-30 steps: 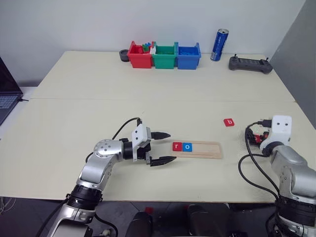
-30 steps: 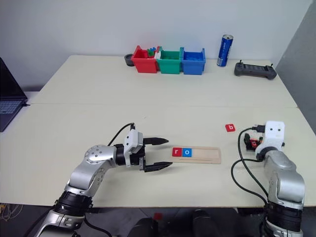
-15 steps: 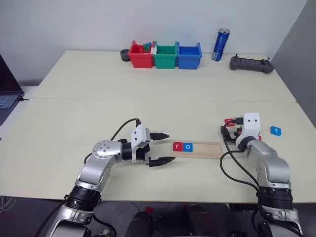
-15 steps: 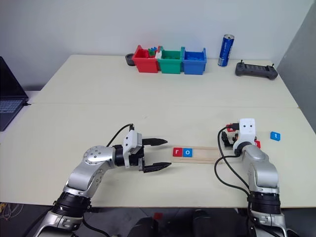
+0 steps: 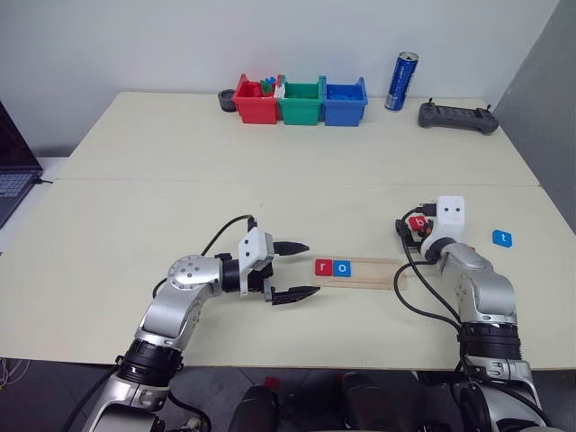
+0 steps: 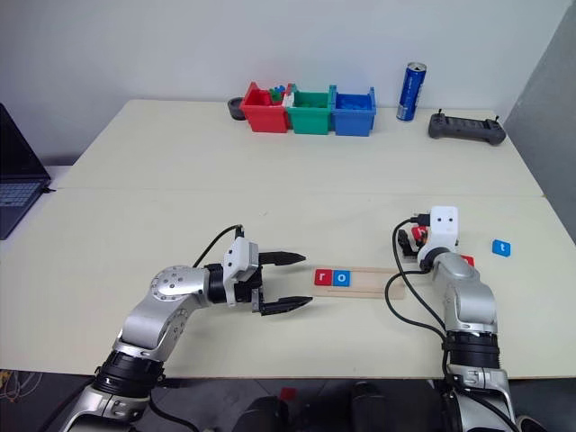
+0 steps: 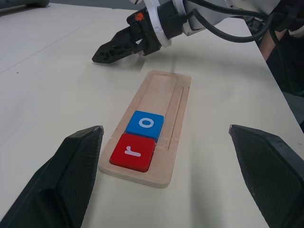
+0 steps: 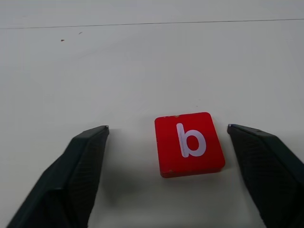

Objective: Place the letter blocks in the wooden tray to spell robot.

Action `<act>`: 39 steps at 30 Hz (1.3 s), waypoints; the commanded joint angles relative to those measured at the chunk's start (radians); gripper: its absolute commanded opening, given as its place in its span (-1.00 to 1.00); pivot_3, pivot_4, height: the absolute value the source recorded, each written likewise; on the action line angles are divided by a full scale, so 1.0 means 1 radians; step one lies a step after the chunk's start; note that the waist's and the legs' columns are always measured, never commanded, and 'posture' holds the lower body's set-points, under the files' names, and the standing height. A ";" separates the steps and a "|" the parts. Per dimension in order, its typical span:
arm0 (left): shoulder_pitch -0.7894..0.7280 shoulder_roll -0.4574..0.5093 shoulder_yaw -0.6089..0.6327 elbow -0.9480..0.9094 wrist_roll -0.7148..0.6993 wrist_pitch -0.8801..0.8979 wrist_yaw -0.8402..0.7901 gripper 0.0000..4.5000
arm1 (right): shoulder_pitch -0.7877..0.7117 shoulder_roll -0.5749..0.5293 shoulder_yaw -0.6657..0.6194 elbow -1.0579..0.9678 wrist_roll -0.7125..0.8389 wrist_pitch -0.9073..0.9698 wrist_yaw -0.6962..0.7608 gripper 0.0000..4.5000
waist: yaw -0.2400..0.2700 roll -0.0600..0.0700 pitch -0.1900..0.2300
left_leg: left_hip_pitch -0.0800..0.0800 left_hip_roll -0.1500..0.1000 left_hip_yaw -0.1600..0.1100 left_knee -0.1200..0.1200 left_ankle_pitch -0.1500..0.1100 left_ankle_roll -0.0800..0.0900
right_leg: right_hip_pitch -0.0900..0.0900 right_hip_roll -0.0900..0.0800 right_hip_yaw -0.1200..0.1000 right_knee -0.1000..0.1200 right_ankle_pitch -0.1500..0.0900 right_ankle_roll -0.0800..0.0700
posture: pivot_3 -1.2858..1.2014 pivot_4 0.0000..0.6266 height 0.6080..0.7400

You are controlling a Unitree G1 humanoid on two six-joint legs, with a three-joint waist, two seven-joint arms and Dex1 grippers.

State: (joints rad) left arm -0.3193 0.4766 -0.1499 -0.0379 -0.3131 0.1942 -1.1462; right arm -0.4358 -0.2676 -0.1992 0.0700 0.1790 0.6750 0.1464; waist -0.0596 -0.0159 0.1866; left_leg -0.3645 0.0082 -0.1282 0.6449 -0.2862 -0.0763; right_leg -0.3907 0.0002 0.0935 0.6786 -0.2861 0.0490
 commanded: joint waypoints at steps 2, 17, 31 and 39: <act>-0.001 0.007 0.006 -0.036 -0.020 0.000 0.002 1.00 | 0.011 -0.012 -0.015 -0.012 0.001 -0.015 -0.004 0.11 | 0.000 0.000 0.000 | 0.000 0.000 0.000 0.000 0.000 0.000 | 0.000 0.000 0.000 0.000 0.000 0.000 | 0.03 -0.52 1.00; -0.001 0.005 0.001 -0.029 -0.023 -0.004 -0.007 1.00 | 0.290 -0.027 -0.076 -0.743 0.100 0.434 -0.037 -0.35 | 0.005 0.001 0.000 | -0.001 0.000 -0.002 0.000 0.000 0.000 | -0.001 0.000 -0.001 0.000 0.000 0.000 | 0.03 -0.52 1.00; -0.011 0.005 -0.002 -0.016 -0.023 -0.005 -0.030 1.00 | 0.557 0.046 -0.055 -0.904 0.079 0.525 -0.075 -0.35 | 0.003 0.001 0.000 | -0.001 0.001 0.000 0.000 0.000 0.000 | -0.001 0.000 0.000 -0.001 -0.001 0.000 | 0.03 -0.52 1.00; -0.012 0.005 -0.003 -0.012 -0.020 -0.009 -0.032 1.00 | 0.592 0.044 -0.066 -0.833 0.082 0.450 -0.057 -0.35 | 0.003 0.000 0.000 | 0.000 0.001 0.000 0.000 0.000 0.000 | 0.000 0.000 0.000 -0.001 -0.003 0.005 | 0.03 -0.52 1.00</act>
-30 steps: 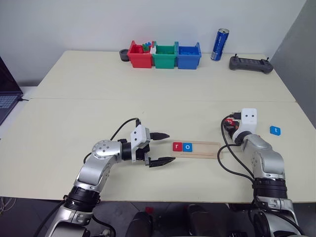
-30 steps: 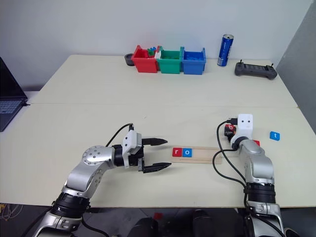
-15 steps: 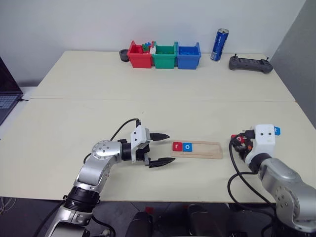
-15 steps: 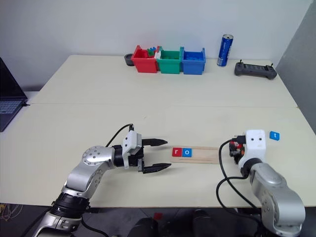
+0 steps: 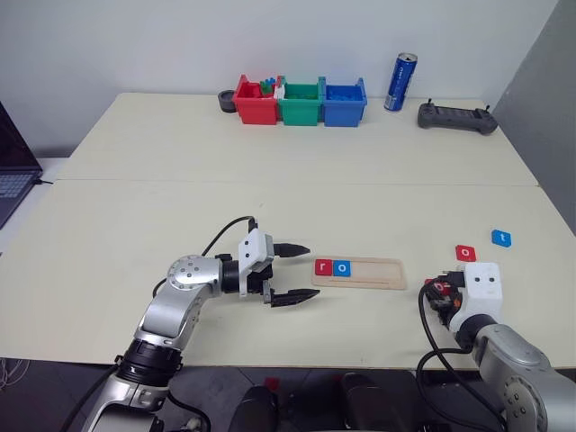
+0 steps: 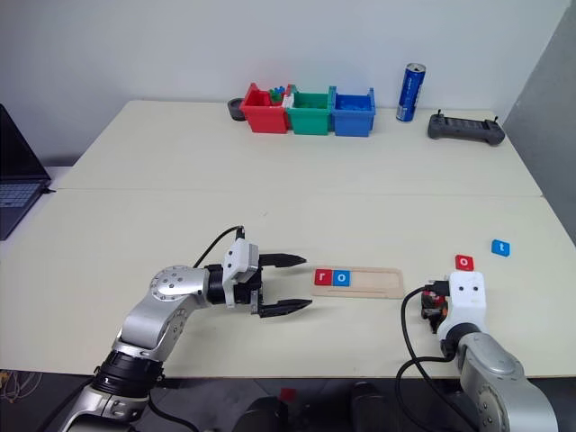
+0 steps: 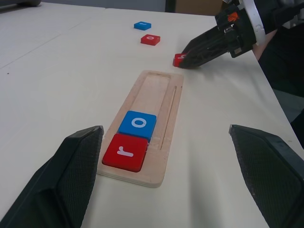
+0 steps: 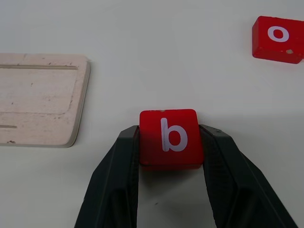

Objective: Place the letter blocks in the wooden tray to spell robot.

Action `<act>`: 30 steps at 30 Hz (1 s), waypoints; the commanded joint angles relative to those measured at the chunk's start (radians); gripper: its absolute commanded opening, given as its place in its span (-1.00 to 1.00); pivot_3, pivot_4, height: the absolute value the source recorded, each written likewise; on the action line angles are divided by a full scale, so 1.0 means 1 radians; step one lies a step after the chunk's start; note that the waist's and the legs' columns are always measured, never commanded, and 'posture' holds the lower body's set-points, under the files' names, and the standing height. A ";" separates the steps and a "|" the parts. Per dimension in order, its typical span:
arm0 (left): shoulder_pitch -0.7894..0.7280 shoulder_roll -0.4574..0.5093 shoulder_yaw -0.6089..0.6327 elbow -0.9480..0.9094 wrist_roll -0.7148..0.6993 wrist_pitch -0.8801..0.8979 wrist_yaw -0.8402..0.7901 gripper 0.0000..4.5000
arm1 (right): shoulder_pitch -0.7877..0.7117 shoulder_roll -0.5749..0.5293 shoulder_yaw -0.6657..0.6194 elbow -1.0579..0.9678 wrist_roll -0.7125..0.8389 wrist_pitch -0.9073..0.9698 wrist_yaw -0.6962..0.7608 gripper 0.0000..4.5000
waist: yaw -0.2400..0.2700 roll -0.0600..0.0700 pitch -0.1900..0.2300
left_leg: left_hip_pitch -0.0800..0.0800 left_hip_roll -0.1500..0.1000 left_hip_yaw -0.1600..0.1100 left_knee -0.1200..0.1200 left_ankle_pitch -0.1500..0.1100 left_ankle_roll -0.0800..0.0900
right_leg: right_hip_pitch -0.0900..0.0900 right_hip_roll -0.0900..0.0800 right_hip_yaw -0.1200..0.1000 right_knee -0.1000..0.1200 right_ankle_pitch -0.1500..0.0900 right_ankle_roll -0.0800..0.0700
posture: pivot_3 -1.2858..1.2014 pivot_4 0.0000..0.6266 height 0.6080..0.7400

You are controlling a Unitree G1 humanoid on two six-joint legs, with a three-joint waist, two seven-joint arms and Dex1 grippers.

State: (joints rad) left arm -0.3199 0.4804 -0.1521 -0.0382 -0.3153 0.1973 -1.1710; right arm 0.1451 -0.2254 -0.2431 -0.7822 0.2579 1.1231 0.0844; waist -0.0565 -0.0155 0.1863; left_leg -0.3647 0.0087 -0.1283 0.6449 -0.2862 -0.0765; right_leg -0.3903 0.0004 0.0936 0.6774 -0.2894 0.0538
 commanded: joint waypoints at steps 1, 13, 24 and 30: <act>-0.010 0.001 -0.001 -0.013 -0.018 -0.012 -0.006 1.00 | 0.014 0.003 -0.023 0.024 0.008 -0.004 0.011 -0.35 | 0.000 0.000 0.000 | 0.000 0.000 0.000 0.000 0.000 0.000 | 0.000 0.000 0.000 0.000 0.000 0.000 | 0.03 -0.52 1.00; -0.003 0.000 -0.004 -0.016 -0.017 -0.019 -0.007 1.00 | 0.013 -0.211 -0.127 0.053 0.108 -0.076 0.245 0.98 | 0.002 0.000 0.000 | 0.000 -0.001 0.000 0.000 0.000 0.000 | 0.001 0.000 0.000 -0.001 0.000 0.000 | 0.03 -0.52 1.00; -0.008 -0.018 -0.012 0.003 -0.011 -0.030 -0.003 1.00 | 0.064 -0.701 -0.138 0.508 0.127 -0.768 1.027 0.98 | 0.000 -0.002 0.002 | 0.001 0.000 0.004 0.000 0.000 0.001 | 0.002 0.000 0.002 -0.003 0.000 0.001 | 0.03 -0.52 1.00; -0.015 -0.022 -0.014 0.004 -0.011 -0.032 0.000 1.00 | -0.132 -0.728 0.043 0.766 0.026 -1.035 1.167 0.98 | 0.000 -0.004 0.002 | 0.001 0.000 0.004 0.001 0.000 0.001 | 0.002 0.000 0.003 -0.003 0.001 -0.001 | 0.03 -0.52 1.00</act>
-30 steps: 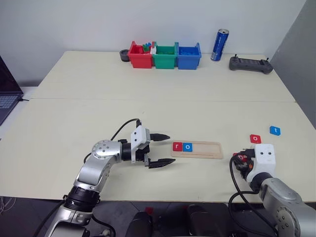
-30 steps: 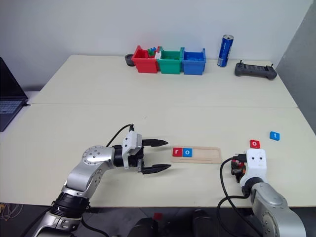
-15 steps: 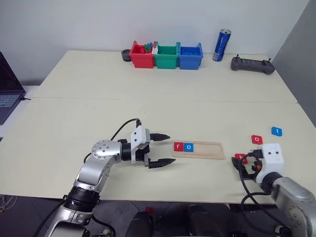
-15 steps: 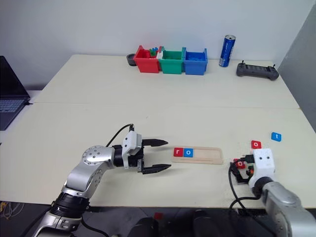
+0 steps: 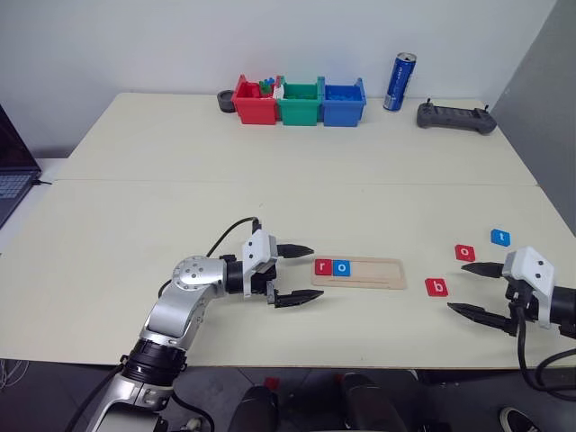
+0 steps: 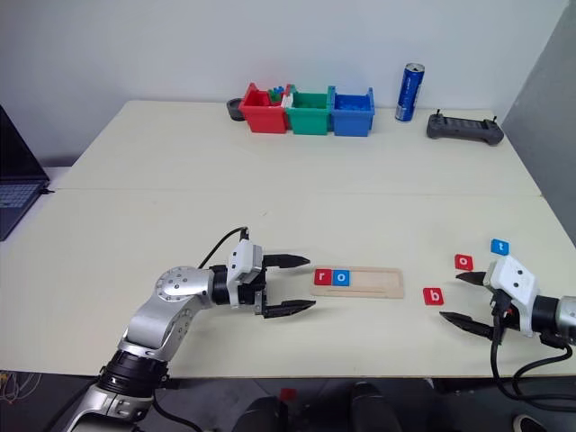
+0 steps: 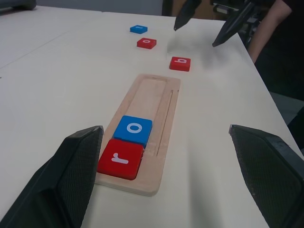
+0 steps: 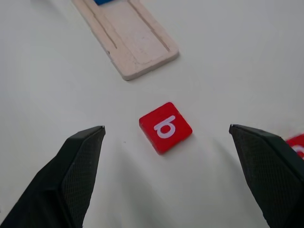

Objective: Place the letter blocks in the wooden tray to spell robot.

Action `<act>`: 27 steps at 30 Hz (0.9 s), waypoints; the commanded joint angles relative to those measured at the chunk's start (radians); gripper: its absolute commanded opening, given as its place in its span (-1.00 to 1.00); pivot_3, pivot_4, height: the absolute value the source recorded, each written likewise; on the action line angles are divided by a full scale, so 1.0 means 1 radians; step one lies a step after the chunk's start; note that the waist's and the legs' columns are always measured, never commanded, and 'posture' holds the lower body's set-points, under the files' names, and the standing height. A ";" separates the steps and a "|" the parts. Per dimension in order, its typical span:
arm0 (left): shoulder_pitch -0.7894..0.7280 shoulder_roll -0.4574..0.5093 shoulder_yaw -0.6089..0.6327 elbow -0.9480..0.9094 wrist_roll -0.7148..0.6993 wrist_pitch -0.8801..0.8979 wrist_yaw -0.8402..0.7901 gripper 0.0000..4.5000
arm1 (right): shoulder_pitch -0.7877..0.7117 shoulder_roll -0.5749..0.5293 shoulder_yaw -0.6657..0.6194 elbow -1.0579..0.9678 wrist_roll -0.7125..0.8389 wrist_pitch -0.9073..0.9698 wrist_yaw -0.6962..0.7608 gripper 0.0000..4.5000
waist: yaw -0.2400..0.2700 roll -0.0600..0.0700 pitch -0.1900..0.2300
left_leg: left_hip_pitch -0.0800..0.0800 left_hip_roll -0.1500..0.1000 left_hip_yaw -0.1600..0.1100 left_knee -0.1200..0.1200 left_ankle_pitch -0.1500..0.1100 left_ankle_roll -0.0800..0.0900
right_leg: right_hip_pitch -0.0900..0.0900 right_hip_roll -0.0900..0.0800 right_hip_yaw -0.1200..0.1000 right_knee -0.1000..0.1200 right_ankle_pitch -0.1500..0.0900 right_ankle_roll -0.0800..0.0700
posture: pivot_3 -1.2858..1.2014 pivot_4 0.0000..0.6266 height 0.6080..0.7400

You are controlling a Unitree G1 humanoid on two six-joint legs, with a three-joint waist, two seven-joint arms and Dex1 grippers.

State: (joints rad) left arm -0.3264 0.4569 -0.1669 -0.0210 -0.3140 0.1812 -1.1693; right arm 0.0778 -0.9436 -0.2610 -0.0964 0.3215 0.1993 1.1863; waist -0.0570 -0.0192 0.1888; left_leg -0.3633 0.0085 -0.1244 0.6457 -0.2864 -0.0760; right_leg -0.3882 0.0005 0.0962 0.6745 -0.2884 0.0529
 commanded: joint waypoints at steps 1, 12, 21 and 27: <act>-0.007 0.002 0.001 -0.016 -0.012 -0.016 -0.001 1.00 | -0.088 -0.009 0.082 0.109 -0.048 -0.140 0.078 0.98 | 0.001 0.000 0.000 | 0.000 0.000 0.000 0.000 0.000 0.000 | 0.000 0.000 0.000 0.000 0.002 -0.003 | 0.03 -0.52 1.00; 0.018 0.024 0.008 -0.057 -0.019 0.000 0.006 1.00 | -0.249 0.002 0.219 0.411 -0.119 -0.332 0.162 0.98 | 0.006 0.000 0.000 | 0.000 -0.001 0.000 0.000 0.000 0.000 | 0.000 -0.002 0.000 0.001 0.002 -0.003 | 0.03 -0.52 1.00; 0.004 0.033 -0.001 -0.040 -0.022 -0.005 -0.021 1.00 | -0.348 0.035 0.255 0.512 -0.117 -0.327 0.174 0.71 | 0.001 0.000 0.000 | 0.001 -0.001 0.000 0.001 0.000 0.000 | 0.000 -0.001 0.000 0.002 0.002 -0.003 | 0.03 -0.52 1.00; -0.017 0.033 0.004 -0.019 -0.020 -0.013 -0.036 1.00 | -0.355 0.037 0.258 0.519 -0.116 -0.333 0.184 -0.19 | 0.001 0.000 0.000 | 0.001 -0.001 0.000 0.001 0.000 0.000 | 0.000 -0.001 0.000 0.003 0.002 -0.003 | 0.03 -0.52 1.00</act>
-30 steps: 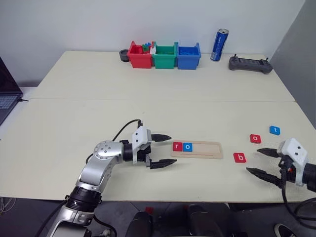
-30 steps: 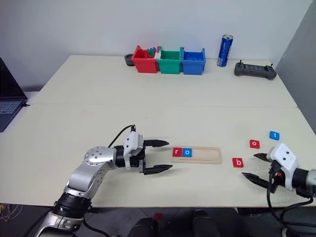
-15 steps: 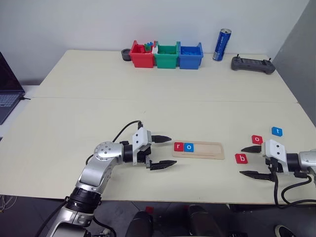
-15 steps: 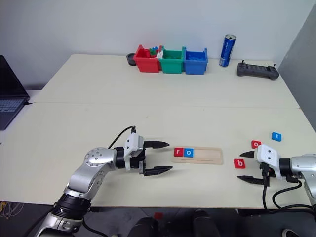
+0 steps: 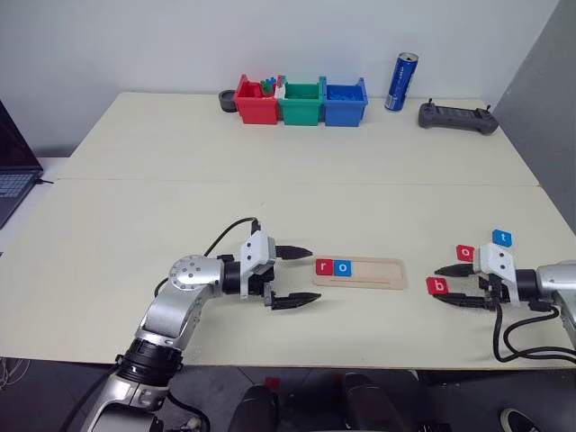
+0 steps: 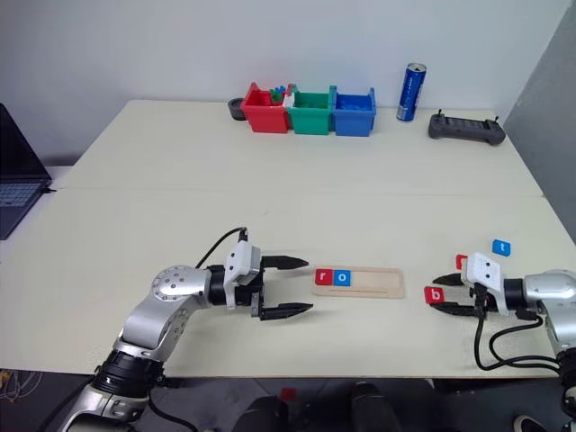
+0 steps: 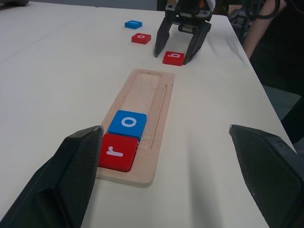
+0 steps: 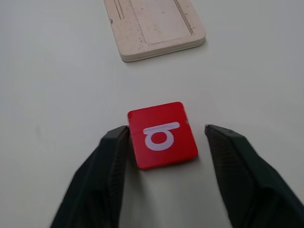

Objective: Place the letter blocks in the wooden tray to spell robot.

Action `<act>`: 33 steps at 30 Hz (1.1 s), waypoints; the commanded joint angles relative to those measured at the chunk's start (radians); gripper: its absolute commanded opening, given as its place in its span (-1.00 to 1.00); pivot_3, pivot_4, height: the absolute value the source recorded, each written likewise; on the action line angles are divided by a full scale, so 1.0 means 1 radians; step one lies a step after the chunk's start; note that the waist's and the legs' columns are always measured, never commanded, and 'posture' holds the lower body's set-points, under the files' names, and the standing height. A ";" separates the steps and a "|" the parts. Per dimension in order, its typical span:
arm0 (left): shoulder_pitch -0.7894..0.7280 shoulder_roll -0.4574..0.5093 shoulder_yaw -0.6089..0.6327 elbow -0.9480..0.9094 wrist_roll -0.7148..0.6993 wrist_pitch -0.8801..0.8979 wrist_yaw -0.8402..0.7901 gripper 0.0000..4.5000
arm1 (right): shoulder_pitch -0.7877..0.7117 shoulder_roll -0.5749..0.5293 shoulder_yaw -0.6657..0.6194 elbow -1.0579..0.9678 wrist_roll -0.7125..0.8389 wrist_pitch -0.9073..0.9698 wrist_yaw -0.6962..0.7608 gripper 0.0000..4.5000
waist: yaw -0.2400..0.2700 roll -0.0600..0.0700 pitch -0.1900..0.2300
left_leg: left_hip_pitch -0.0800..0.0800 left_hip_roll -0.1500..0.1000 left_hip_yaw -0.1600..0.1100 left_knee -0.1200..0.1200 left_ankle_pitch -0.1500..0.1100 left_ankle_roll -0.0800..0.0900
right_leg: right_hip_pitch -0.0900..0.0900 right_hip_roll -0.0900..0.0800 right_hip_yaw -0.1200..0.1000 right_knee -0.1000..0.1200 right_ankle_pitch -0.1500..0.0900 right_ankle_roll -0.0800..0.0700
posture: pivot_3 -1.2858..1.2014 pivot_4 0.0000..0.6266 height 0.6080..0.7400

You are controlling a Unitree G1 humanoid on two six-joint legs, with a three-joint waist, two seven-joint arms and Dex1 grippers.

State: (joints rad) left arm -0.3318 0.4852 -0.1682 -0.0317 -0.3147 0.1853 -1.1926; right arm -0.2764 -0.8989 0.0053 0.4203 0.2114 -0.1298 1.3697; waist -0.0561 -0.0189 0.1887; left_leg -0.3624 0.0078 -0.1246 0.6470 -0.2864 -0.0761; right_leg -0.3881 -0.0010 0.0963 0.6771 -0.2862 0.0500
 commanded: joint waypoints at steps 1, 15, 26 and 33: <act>-0.011 0.006 0.005 -0.010 -0.020 -0.017 -0.015 1.00 | 0.002 -0.009 -0.010 -0.001 -0.005 -0.005 0.001 -0.33 | 0.000 0.000 0.000 | 0.000 0.000 0.000 0.000 0.000 0.000 | 0.000 0.000 0.000 0.000 0.000 0.000 | 0.03 -0.52 1.00; -0.030 0.003 0.052 -0.076 -0.117 0.043 -0.019 1.00 | -0.112 0.097 0.003 -0.250 0.083 0.211 -0.091 -0.35 | 0.000 0.000 0.000 | 0.000 0.000 -0.001 0.000 0.000 0.000 | -0.001 0.000 -0.001 0.002 0.000 0.000 | 0.03 -0.52 1.00; 0.028 0.035 0.069 -0.094 -0.114 0.013 0.004 1.00 | -0.173 0.194 0.102 -0.214 0.036 0.184 -0.073 -0.35 | 0.003 0.000 0.000 | -0.001 0.000 -0.003 0.000 0.000 0.000 | -0.001 -0.001 -0.002 0.001 0.000 0.000 | 0.03 -0.52 1.00; 0.058 0.047 0.065 -0.109 -0.108 -0.005 0.015 1.00 | -0.179 0.246 0.145 -0.226 0.020 0.200 -0.084 -0.35 | 0.000 0.000 0.000 | -0.001 0.000 -0.003 0.000 0.000 0.000 | -0.001 0.000 -0.003 0.001 0.000 0.000 | 0.03 -0.52 1.00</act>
State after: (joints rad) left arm -0.2747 0.5245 -0.1177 -0.1052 -0.4229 0.2049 -1.1857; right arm -0.4447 -0.6550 0.1490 0.2240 0.2292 0.0718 1.2850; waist -0.0559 -0.0186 0.1887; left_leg -0.3635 0.0079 -0.1277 0.6467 -0.2863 -0.0763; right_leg -0.3891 -0.0013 0.0935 0.6784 -0.2862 0.0499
